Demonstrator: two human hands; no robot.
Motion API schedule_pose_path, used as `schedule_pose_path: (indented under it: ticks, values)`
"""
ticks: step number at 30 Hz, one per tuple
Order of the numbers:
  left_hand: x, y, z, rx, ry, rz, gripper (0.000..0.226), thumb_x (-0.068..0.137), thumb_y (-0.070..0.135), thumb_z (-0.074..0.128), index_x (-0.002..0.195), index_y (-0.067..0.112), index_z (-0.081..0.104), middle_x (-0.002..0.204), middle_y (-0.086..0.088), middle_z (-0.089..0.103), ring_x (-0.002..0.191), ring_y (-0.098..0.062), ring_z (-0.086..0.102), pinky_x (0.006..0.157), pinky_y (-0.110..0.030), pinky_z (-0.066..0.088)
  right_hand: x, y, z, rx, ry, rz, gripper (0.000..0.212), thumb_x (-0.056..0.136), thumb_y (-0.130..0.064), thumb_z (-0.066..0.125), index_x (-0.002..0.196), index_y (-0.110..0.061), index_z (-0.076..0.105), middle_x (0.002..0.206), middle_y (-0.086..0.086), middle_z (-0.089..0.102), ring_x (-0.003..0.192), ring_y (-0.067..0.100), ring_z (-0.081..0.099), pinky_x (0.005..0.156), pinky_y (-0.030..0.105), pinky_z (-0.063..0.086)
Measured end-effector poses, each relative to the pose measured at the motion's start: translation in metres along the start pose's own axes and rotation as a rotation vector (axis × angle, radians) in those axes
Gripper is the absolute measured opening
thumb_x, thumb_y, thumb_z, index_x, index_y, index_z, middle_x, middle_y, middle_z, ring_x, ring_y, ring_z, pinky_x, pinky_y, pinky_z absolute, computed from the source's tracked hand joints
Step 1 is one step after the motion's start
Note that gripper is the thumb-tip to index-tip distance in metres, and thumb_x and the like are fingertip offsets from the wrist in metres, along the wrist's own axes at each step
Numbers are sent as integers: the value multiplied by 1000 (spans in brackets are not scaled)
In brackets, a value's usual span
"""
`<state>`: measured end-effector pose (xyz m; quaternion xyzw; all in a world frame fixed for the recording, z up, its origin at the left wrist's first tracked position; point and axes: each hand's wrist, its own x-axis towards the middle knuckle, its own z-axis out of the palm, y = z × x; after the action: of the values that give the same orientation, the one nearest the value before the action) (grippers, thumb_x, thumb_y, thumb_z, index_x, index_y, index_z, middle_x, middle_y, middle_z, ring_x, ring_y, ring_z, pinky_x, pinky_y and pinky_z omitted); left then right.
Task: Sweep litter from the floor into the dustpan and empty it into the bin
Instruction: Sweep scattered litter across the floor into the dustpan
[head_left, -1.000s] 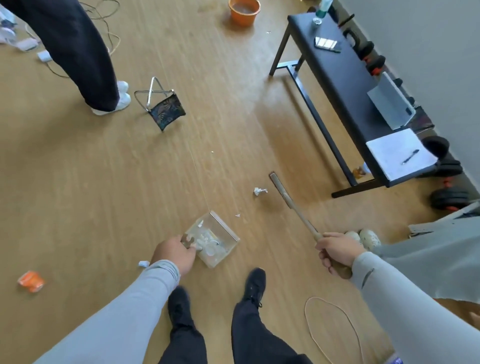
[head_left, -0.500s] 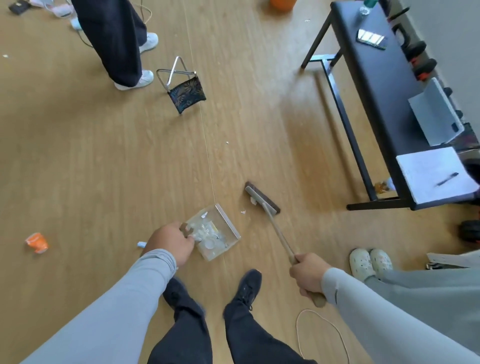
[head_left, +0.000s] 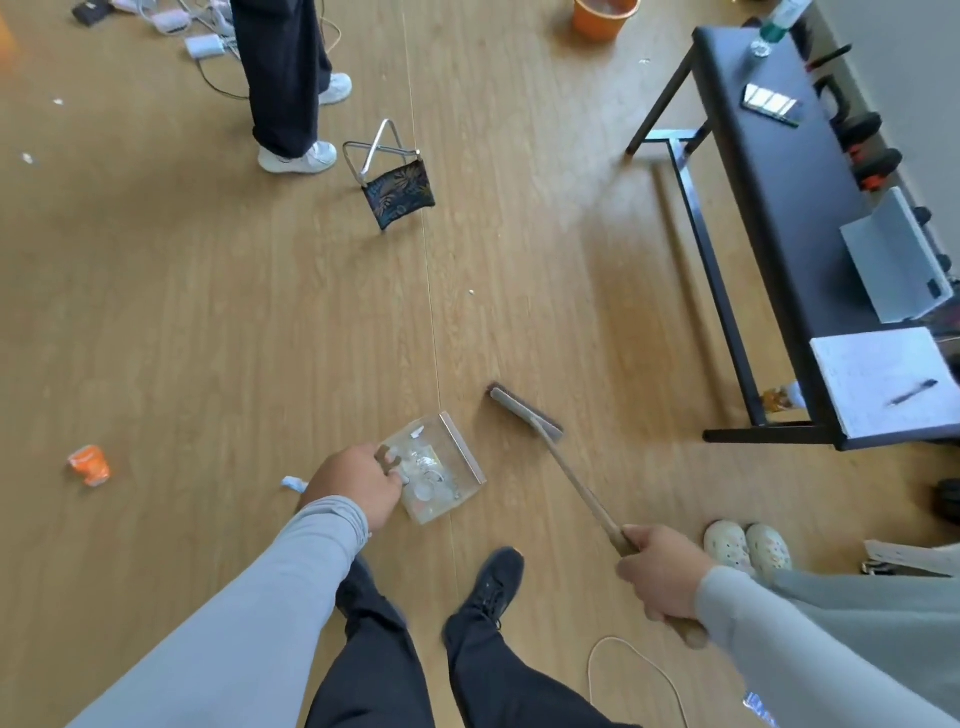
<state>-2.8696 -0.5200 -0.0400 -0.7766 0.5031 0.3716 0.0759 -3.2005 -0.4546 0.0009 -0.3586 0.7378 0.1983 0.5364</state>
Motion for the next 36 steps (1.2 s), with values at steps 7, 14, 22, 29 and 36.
schedule_pose_path:
  ticks: [7, 14, 22, 29, 36]
  values:
    - [3, 0, 1, 16, 24, 4, 6, 94, 35, 58, 95, 29, 59, 78, 8, 61, 74, -19, 62, 68, -30, 51, -11, -10, 32, -21, -232, -13, 46, 90, -13, 48, 133, -27, 52, 83, 4, 65, 59, 18, 62, 61, 32, 59]
    - [-10, -6, -2, 15, 3, -6, 17, 95, 35, 58, 107, 26, 65, 90, 3, 68, 81, -22, 65, 76, -33, 55, -41, 48, -40, 473, -272, -5, 37, 96, -5, 56, 131, -16, 55, 67, 13, 51, 40, 18, 39, 37, 22, 35]
    - [-18, 17, -46, -98, 81, -33, 12, 91, 32, 64, 94, 23, 71, 83, 1, 71, 77, -22, 66, 72, -29, 51, -28, 50, -70, 531, -9, 18, 38, 95, -5, 53, 132, -14, 48, 52, 10, 49, 33, 17, 41, 37, 21, 36]
    - [9, 36, -77, -86, 115, 8, 7, 92, 31, 65, 86, 27, 63, 75, 6, 65, 71, -19, 61, 69, -28, 44, 29, 14, -75, 546, 41, 157, 16, 94, -6, 48, 102, 6, 57, 48, 11, 53, 41, 20, 45, 48, 26, 37]
    - [79, 56, -85, 14, 45, 45, 15, 92, 34, 61, 104, 26, 66, 82, 4, 66, 74, -22, 64, 69, -28, 49, 24, -71, -36, 553, -167, 240, 20, 90, -5, 45, 102, 3, 59, 54, 11, 52, 36, 18, 41, 45, 23, 34]
